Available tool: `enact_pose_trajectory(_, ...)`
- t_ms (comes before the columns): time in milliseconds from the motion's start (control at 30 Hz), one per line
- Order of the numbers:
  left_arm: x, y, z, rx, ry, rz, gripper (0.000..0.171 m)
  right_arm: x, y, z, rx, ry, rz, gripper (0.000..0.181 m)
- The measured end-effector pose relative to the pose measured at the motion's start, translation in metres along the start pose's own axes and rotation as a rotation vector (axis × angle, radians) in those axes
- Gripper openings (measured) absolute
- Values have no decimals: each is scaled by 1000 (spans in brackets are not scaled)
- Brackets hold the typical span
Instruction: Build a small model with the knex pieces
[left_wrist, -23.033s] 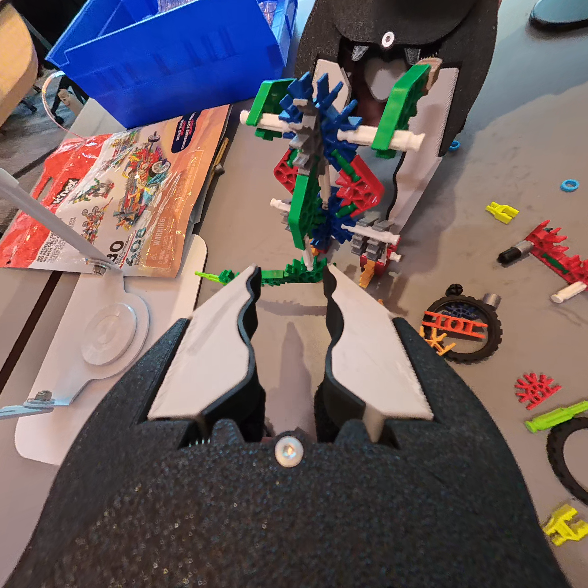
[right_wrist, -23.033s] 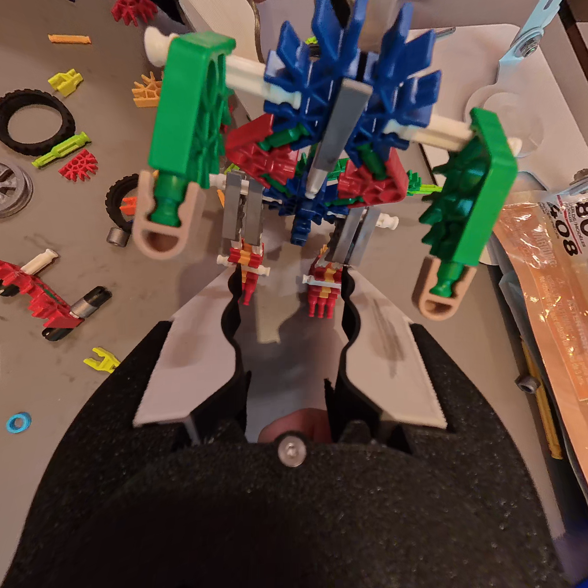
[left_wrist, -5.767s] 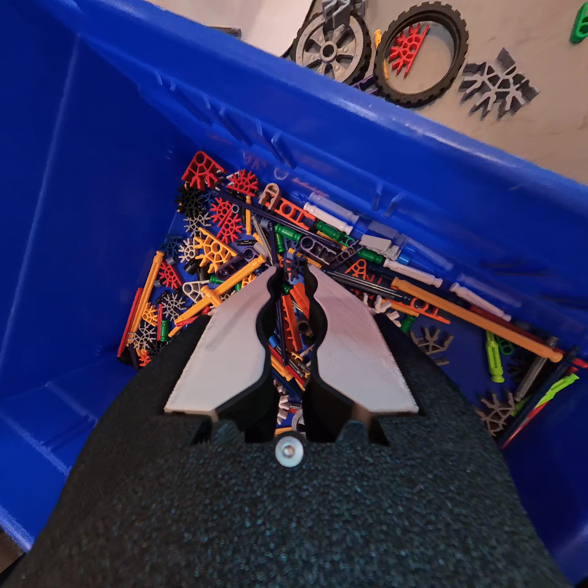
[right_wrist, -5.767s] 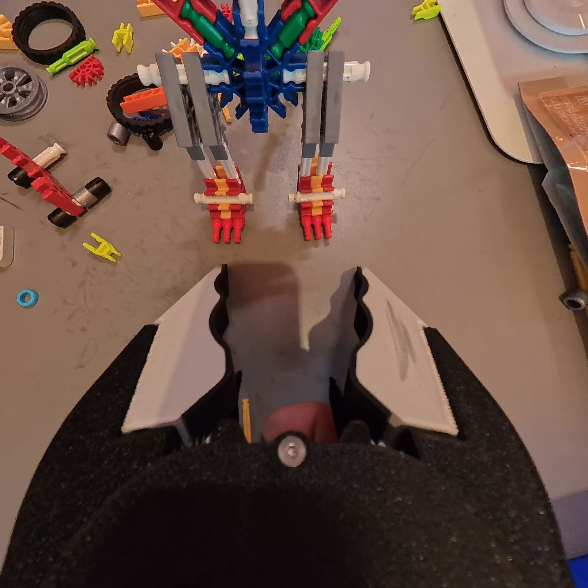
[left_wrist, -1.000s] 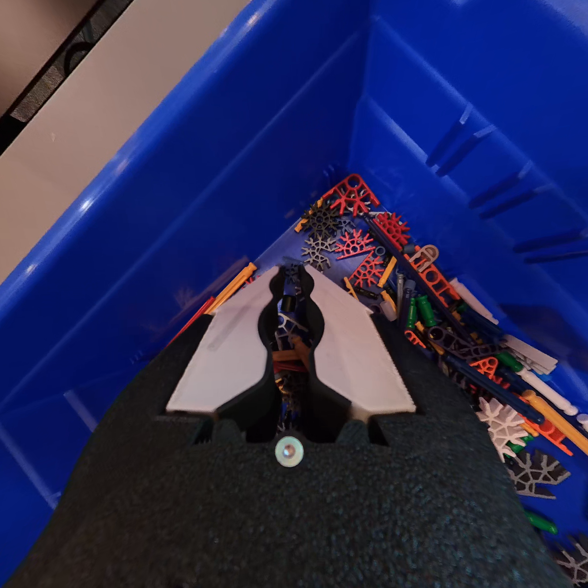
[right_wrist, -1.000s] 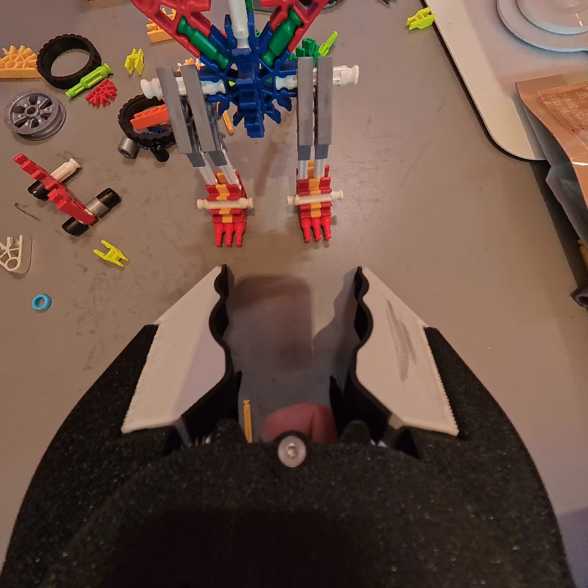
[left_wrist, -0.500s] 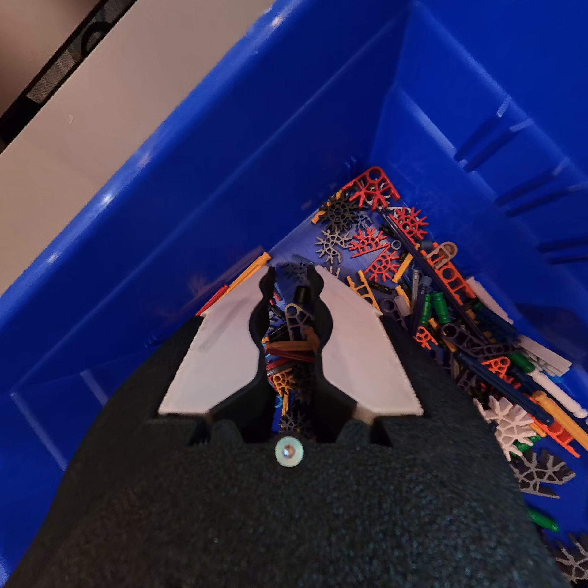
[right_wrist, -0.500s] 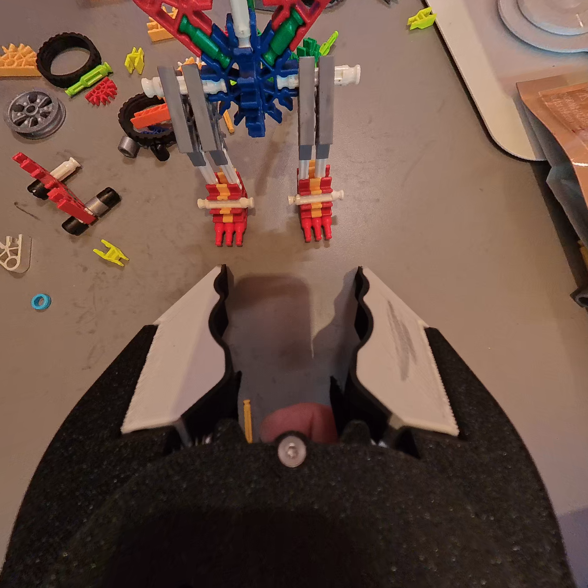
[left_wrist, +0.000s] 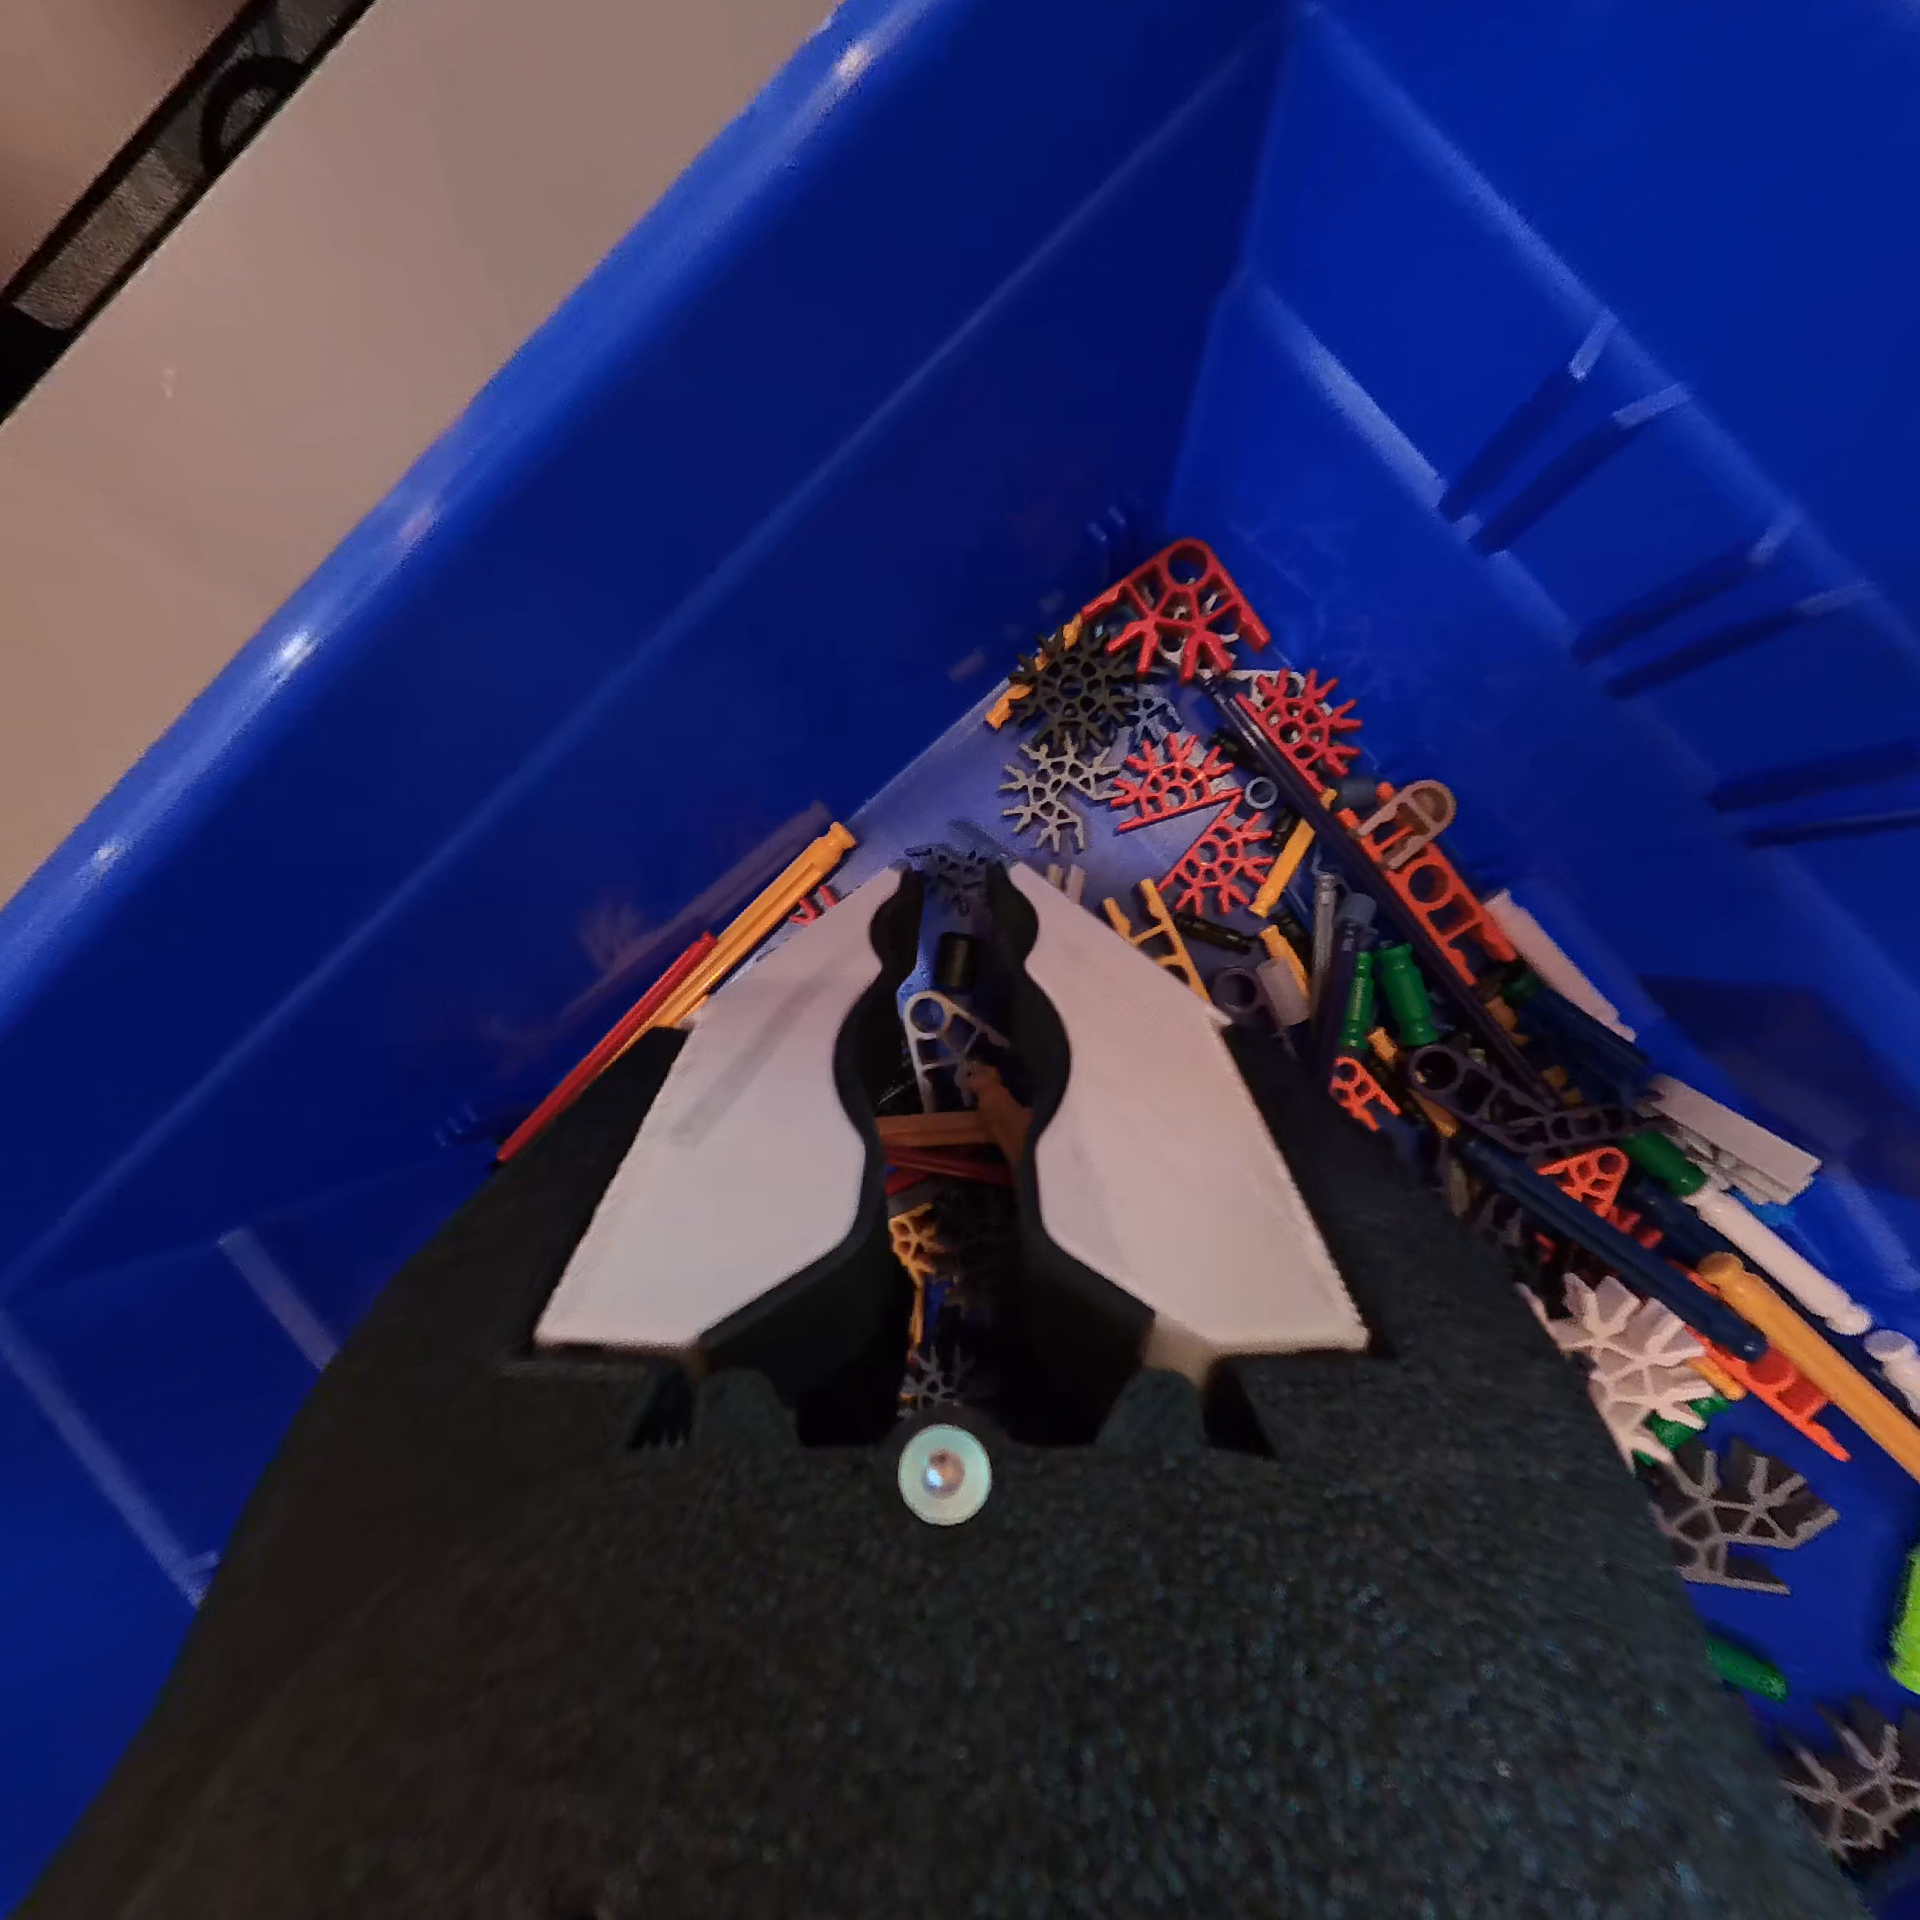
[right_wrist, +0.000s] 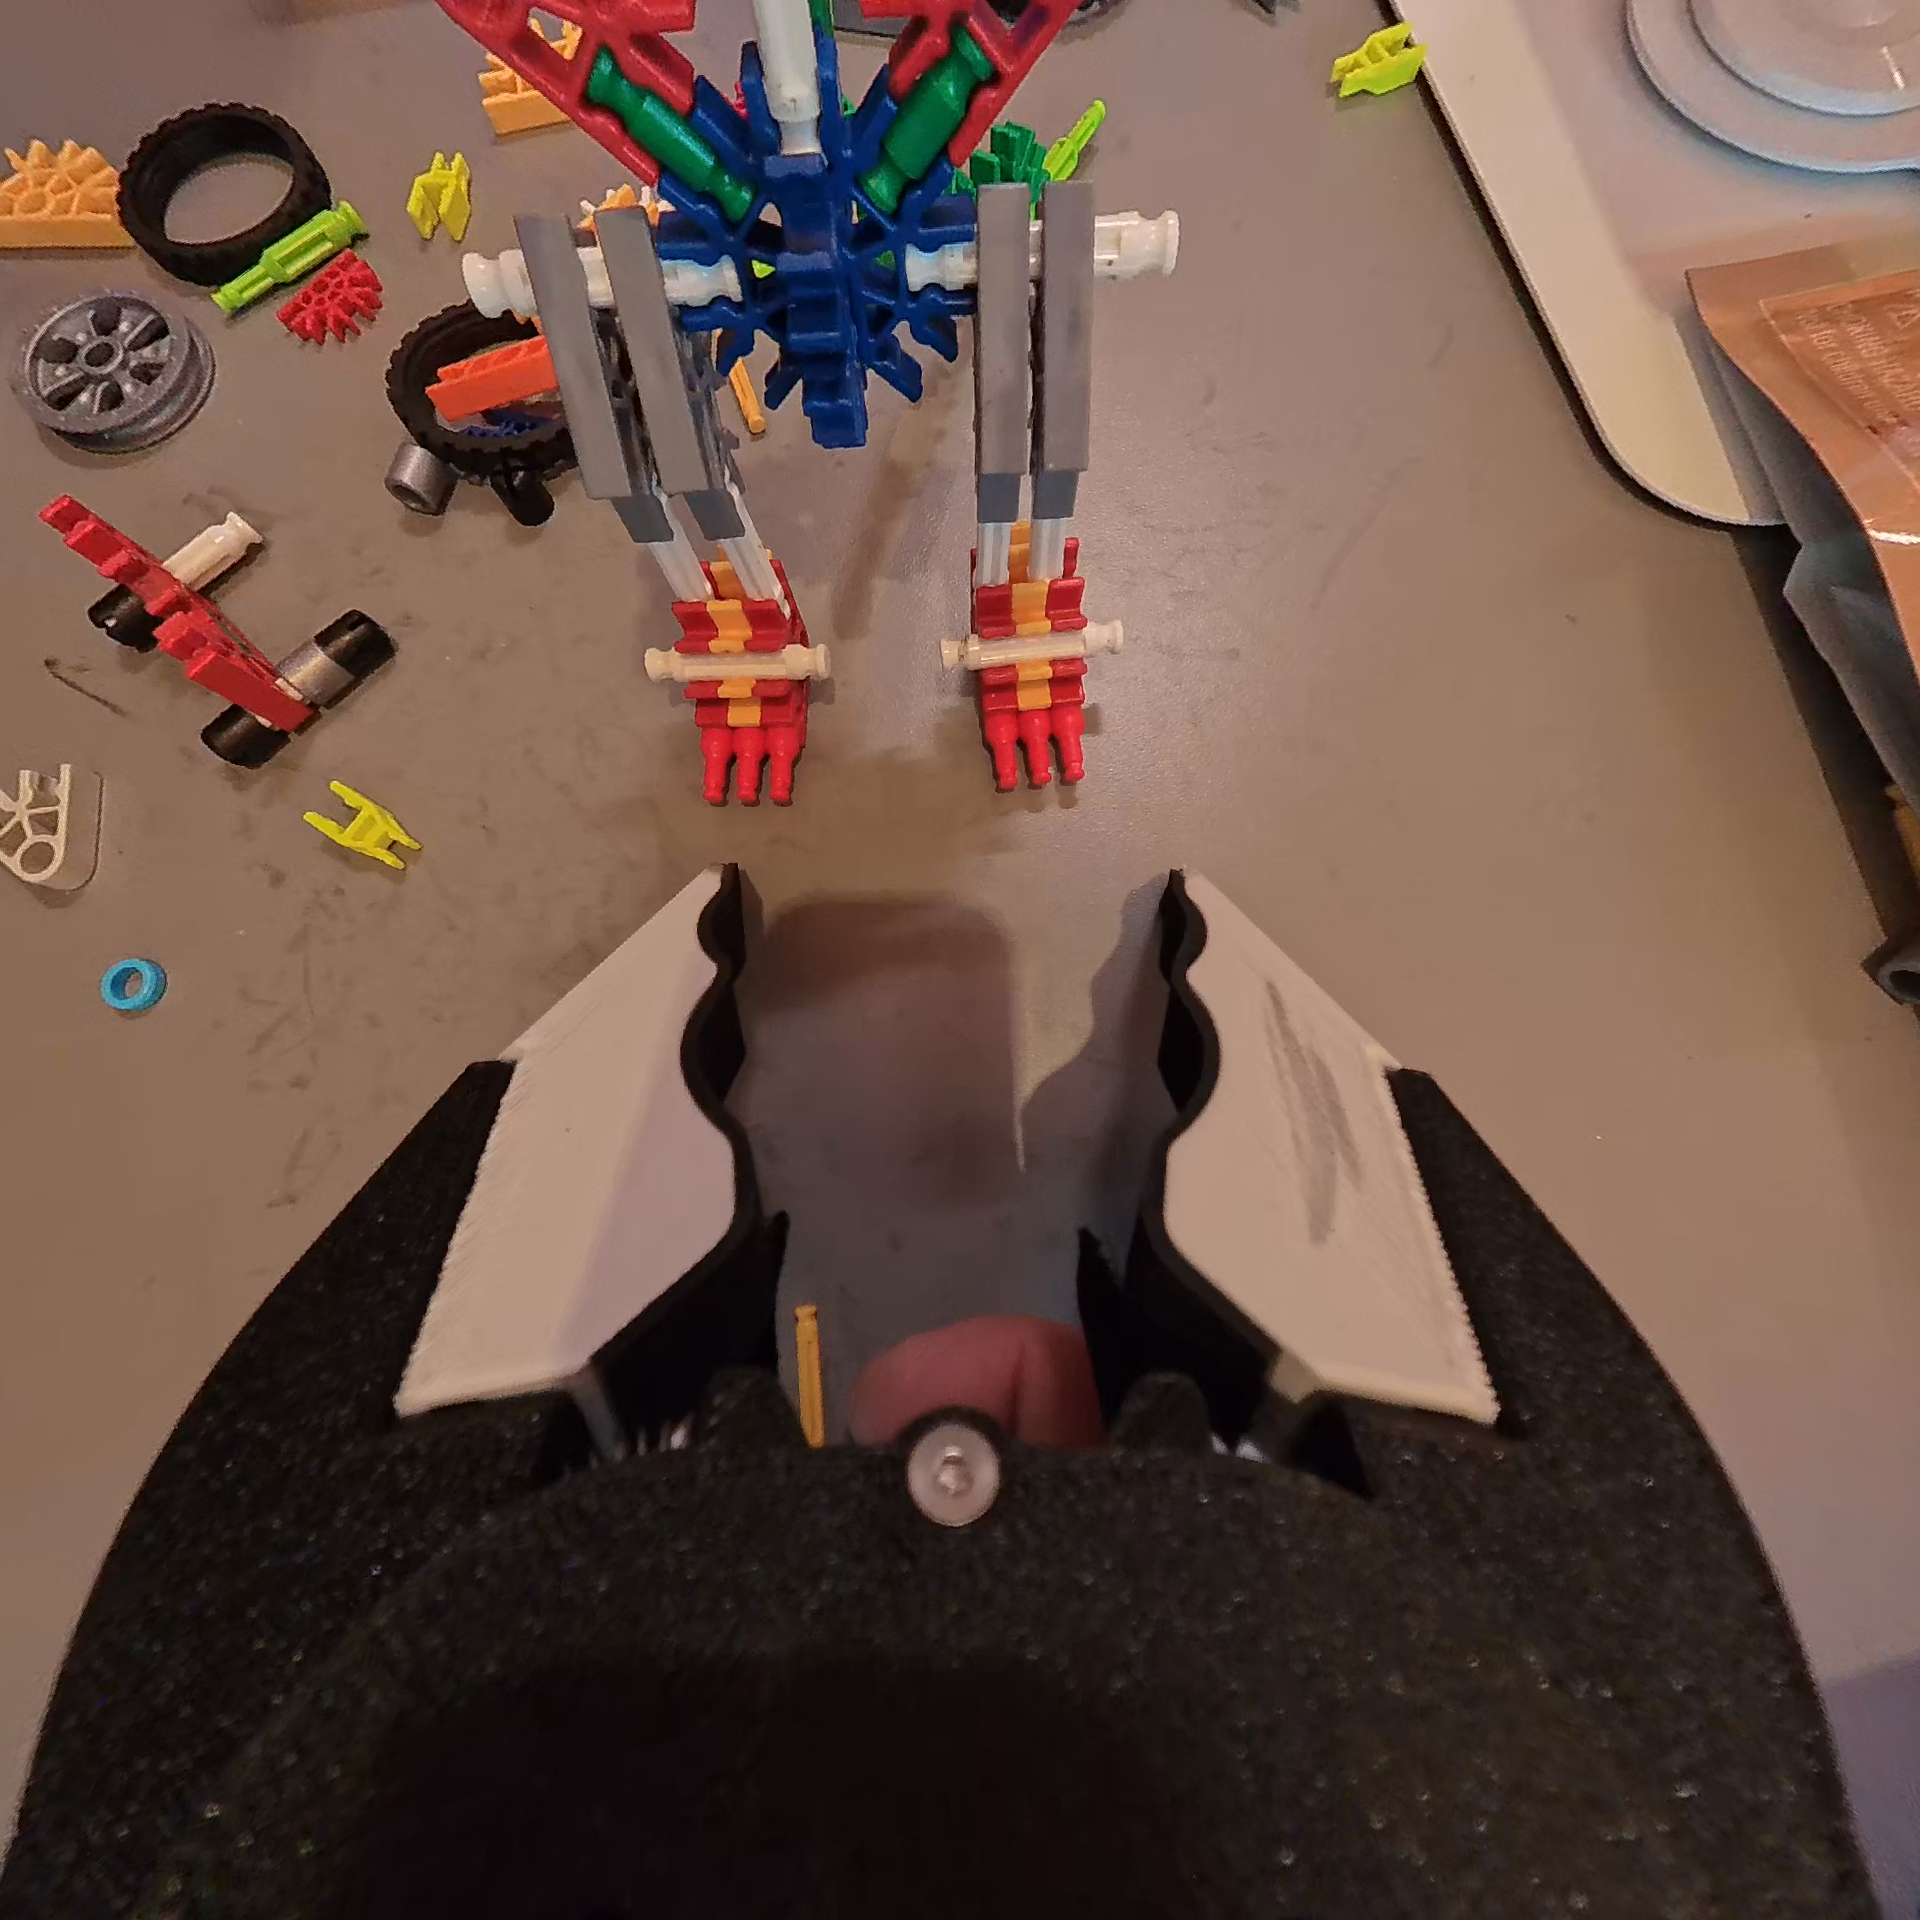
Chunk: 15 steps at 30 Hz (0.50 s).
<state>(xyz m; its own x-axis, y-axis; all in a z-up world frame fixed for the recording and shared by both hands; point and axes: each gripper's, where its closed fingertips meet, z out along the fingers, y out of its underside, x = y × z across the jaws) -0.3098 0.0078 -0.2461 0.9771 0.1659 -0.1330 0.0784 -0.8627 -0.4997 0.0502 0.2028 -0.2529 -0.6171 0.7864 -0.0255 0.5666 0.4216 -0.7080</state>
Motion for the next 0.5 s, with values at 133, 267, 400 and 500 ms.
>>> enact_pose_trajectory(133,0,-2,1,16,13,-18,7,0,0,0,-1,1,-2,80)
enact_pose_trajectory(267,-3,-2,1,16,-16,-6,0,0,0,0,0,1,-1,80)
enact_pose_trajectory(400,-5,-3,-1,19,-22,-10,1,0,0,0,-1,2,-4,80)
enact_pose_trajectory(500,-5,-6,-4,31,-14,-32,7,0,0,0,-1,1,-3,80)
